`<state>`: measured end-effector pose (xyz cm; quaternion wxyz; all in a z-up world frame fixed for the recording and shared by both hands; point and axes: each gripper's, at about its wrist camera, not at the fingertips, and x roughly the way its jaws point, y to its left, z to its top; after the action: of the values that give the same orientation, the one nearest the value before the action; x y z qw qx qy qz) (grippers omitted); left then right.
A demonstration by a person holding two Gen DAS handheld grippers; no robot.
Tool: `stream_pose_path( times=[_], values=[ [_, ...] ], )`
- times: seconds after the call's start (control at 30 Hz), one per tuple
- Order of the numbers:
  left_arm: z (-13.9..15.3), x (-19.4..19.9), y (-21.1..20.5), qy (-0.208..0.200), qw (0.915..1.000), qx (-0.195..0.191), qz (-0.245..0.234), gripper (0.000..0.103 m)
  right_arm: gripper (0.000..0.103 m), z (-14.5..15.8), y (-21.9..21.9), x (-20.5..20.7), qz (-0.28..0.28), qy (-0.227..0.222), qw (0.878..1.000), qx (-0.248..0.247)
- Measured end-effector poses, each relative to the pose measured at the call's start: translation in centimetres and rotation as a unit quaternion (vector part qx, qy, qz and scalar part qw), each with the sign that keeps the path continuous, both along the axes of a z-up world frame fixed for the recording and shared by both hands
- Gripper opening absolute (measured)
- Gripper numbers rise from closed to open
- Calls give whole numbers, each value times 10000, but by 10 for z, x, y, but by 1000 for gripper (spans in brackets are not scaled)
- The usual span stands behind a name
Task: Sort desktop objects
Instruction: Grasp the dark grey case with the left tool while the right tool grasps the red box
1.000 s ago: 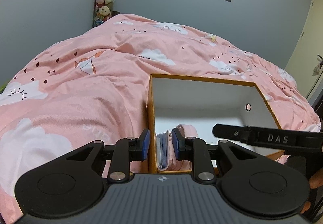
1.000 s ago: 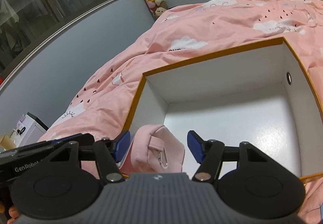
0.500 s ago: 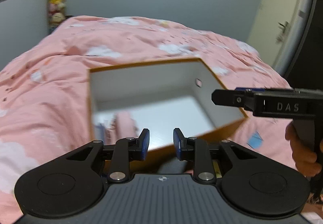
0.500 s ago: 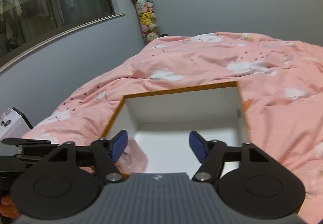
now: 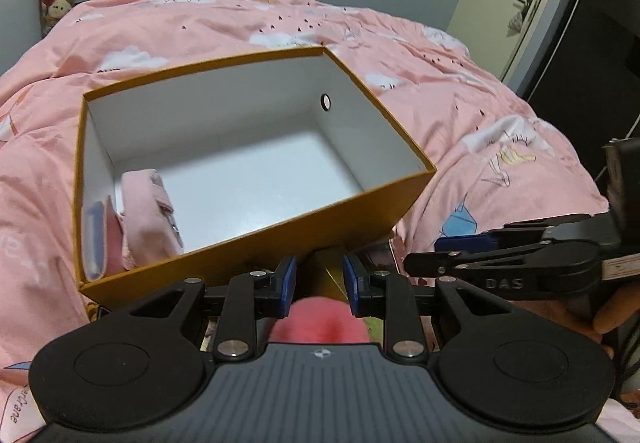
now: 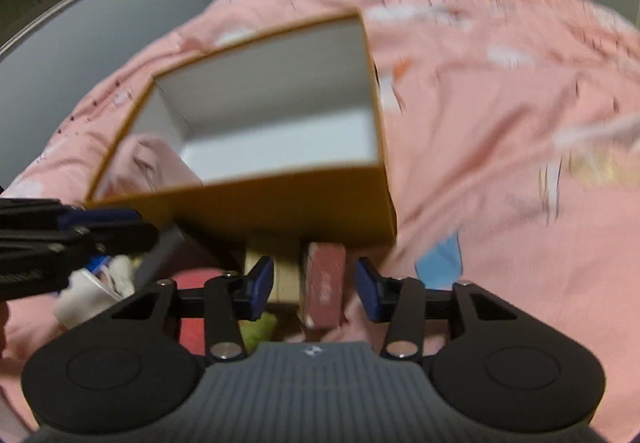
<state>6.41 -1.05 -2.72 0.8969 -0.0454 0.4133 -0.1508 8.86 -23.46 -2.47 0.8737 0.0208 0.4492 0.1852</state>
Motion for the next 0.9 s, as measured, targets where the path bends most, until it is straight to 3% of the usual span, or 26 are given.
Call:
stream_pose_path(
  times=[0.23,0.4,0.57,0.8,0.9],
  values=[
    [0,0,12,56,9988,321,374,32,44,-19,-4,9,23,213,9997,154],
    [-10,3,20,340,9971,595,336,51,44,-29,-4,16,51,352,9991,229],
    [-22,8,14,458,9948,875,246,52,44,-36,-2,24,125,469,9984,298],
    [-40,21,18,801,9945,653,138,52,40,-43,-5,28,146,585,9971,473],
    [-49,25,15,850,9937,725,79,52,36,-45,-5,29,141,622,9968,491]
  ],
)
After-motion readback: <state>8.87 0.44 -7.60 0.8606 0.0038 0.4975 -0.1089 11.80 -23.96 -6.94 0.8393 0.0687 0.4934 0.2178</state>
